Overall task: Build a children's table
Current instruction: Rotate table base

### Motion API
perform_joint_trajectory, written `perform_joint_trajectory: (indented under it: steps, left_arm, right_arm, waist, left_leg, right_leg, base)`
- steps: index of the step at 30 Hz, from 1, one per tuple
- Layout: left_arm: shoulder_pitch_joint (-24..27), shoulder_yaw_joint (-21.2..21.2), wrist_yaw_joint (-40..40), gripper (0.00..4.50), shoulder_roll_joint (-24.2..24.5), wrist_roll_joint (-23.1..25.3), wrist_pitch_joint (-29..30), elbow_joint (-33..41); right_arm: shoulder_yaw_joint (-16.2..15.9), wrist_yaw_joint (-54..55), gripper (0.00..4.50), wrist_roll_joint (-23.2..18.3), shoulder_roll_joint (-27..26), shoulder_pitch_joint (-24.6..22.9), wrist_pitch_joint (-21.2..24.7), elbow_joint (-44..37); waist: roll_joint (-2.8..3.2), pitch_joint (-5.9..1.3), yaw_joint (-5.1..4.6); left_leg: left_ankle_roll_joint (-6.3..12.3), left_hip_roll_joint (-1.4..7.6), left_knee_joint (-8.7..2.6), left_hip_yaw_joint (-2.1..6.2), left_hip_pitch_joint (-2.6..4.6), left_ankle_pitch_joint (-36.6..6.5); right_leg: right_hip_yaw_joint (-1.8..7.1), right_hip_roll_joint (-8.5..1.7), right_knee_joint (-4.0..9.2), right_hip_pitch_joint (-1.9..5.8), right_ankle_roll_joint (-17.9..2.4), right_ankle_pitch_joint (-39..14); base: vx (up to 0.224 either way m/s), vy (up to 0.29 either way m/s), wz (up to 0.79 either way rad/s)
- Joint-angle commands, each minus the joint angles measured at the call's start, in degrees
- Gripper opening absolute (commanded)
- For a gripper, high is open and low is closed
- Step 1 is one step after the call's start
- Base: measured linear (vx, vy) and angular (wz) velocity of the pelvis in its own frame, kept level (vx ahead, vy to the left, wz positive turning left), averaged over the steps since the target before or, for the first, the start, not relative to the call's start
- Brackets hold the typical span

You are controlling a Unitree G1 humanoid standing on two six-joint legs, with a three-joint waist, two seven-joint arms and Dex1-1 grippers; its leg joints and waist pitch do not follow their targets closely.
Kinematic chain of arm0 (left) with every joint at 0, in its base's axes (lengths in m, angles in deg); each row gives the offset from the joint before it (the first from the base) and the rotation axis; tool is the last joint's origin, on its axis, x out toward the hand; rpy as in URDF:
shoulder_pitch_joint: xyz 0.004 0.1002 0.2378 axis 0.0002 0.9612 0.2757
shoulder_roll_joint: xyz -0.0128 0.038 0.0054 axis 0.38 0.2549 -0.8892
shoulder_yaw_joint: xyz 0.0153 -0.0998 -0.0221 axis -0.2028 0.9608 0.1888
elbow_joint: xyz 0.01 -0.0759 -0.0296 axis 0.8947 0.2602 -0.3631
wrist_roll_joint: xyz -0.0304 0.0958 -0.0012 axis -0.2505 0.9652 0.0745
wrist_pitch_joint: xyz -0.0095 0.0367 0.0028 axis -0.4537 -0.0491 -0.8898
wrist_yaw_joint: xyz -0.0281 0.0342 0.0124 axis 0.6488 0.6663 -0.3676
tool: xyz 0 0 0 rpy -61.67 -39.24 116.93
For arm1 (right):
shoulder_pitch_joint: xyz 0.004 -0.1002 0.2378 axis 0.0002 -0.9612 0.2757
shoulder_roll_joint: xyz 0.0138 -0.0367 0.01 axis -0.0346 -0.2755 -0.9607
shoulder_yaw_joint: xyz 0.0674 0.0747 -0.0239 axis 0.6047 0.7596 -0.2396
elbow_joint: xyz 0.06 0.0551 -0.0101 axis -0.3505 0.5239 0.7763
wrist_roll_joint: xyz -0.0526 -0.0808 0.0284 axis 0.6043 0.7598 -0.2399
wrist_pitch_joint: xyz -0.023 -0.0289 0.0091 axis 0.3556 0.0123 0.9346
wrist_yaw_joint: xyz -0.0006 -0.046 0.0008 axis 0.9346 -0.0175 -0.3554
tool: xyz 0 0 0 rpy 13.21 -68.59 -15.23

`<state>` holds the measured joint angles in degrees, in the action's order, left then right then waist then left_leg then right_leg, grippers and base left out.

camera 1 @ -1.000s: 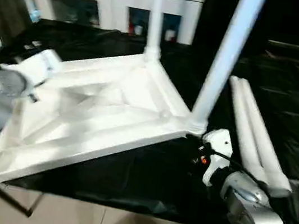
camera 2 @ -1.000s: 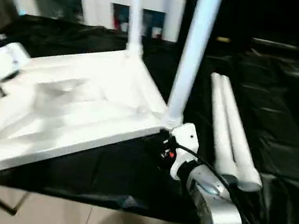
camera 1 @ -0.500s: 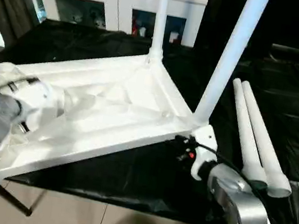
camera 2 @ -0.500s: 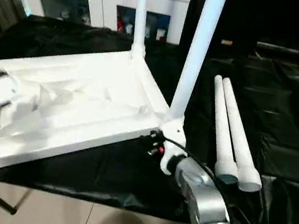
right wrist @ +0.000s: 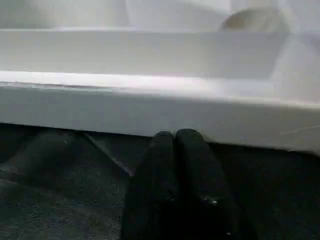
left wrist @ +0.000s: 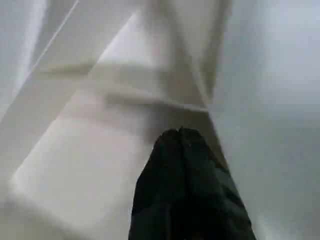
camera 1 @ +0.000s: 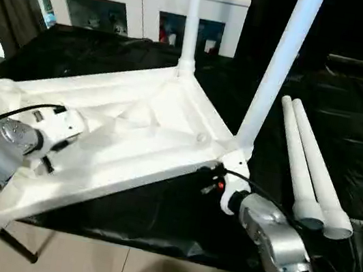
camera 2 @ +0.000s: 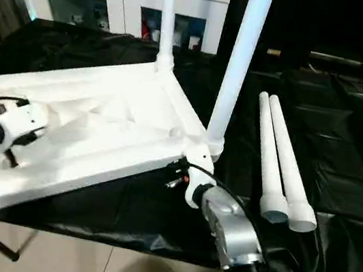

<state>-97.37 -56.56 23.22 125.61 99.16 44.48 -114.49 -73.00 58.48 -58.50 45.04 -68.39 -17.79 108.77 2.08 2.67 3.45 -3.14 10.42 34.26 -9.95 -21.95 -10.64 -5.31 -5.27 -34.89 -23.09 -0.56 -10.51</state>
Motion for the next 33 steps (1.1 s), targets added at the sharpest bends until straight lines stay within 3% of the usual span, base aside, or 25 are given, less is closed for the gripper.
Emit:
perform_joint_trajectory:
  steps: [1,8,13,18,24,26,27,29,30,33]
  left_arm:
    - [0.55,-0.31,3.71,0.0,-0.86,-2.77,0.01,3.22]
    - [3.12,-1.47,14.38,0.0,-0.45,-9.33,-1.31,10.91]
    - [4.25,-2.23,19.98,0.0,-1.09,-13.5,0.31,15.98]
    - [3.88,-3.84,22.0,0.0,-2.5,-14.24,0.85,17.73]
    - [-1.39,-6.51,14.68,0.0,-7.94,-8.82,-5.55,9.84]
    - [-3.58,-7.2,11.22,0.0,-8.99,-6.42,-7.88,6.13]
    - [-4.11,-7.42,10.57,0.0,-9.18,-5.89,-8.61,5.19]
    - [-5.8,-8.0,8.18,0.0,-9.78,-4.35,-9.34,2.44]
    - [-8.34,-9.48,3.8,0.0,-10.2,-1.23,-11.54,-2.0]
    - [-10.75,-10.51,-1.26,0.0,-10.8,1.46,-13.55,-6.56]
  right_arm:
    - [0.03,-0.14,0.02,0.12,-0.43,0.96,-0.89,0.37]
    - [-0.04,-0.51,0.02,0.46,-1.42,2.76,-2.78,3.45]
    - [0.07,-1.03,0.02,0.62,-1.89,4.18,-3.49,4.77]
    - [0.18,-1.12,0.02,0.9,-1.79,5.12,-4.4,5.93]
    - [2.0,-1.14,0.02,2.23,-0.17,5.97,-5.51,6.54]
    - [2.36,-1.14,0.02,2.19,0.45,5.85,-5.21,5.44]
    - [2.43,-1.15,0.02,2.2,0.63,5.77,-5.11,5.07]
    - [2.65,-1.22,0.02,2.1,1.18,5.26,-4.63,3.47]
    - [3.03,-1.26,0.02,1.89,1.7,4.41,-4.06,1.22]
    - [3.3,-1.25,0.02,1.84,1.88,3.9,-3.85,0.03]
  waist:
    - [0.33,-3.7,0.04]
    - [0.22,-3.57,-0.13]
    - [0.2,-3.73,-0.22]
    - [-0.04,-3.77,-0.32]
    - [0.0,-3.75,-0.19]
    - [-0.04,-3.74,-0.07]
    - [-0.12,-3.68,-0.12]
    - [-0.29,-3.72,-0.24]
    - [0.0,-3.68,-0.18]
    - [-0.03,-3.82,-0.25]
  left_leg:
    - [0.27,2.72,-4.37,0.84,1.12,-10.55]
    - [-0.38,2.66,-4.54,0.83,1.18,-12.22]
    - [-0.21,2.62,-4.42,0.74,1.19,-10.52]
    - [0.59,2.5,-4.2,0.63,1.03,-8.72]
    - [0.58,2.41,-4.08,0.63,1.05,-9.58]
    - [0.22,2.42,-4.04,0.57,1.41,-11.17]
    - [0.16,2.39,-4.15,0.76,1.01,-11.2]
    - [0.17,2.35,-4.18,0.84,0.87,-10.87]
    - [0.35,2.28,-4.13,0.88,0.95,-10.99]
    - [0.25,2.3,-4.13,0.96,0.81,-11.1]
  right_leg:
    - [3.39,-3.7,3.18,2.82,-14.14,-5.67]
    - [3.44,-3.65,3.43,2.82,-13.32,-8.2]
    - [3.4,-3.52,2.99,2.9,-14.06,-5.83]
    - [3.4,-3.53,2.87,3.16,-14.44,-4.13]
    - [3.39,-3.47,3.29,3.28,-13.51,-6.54]
    - [3.39,-3.38,3.6,3.05,-12.8,-8.11]
    - [3.33,-3.51,3.65,3.39,-12.24,-8.98]
    - [3.28,-3.44,3.75,3.42,-11.27,-9.86]
    - [3.25,-3.27,3.99,3.24,-10.8,-10.23]
    - [3.15,-3.32,3.88,3.33,-10.46,-10.0]
  base:
    - [0.0,0.0,0.0]
    - [0.0,0.0,0.0]
    - [0.0,0.0,0.0]
    - [0.0,0.0,0.0]
    - [0.0,0.0,0.0]
    - [0.0,0.0,0.0]
    - [0.0,0.0,0.0]
    - [0.0,0.0,0.0]
    - [0.0,0.0,0.0]
    - [0.0,0.0,0.0]
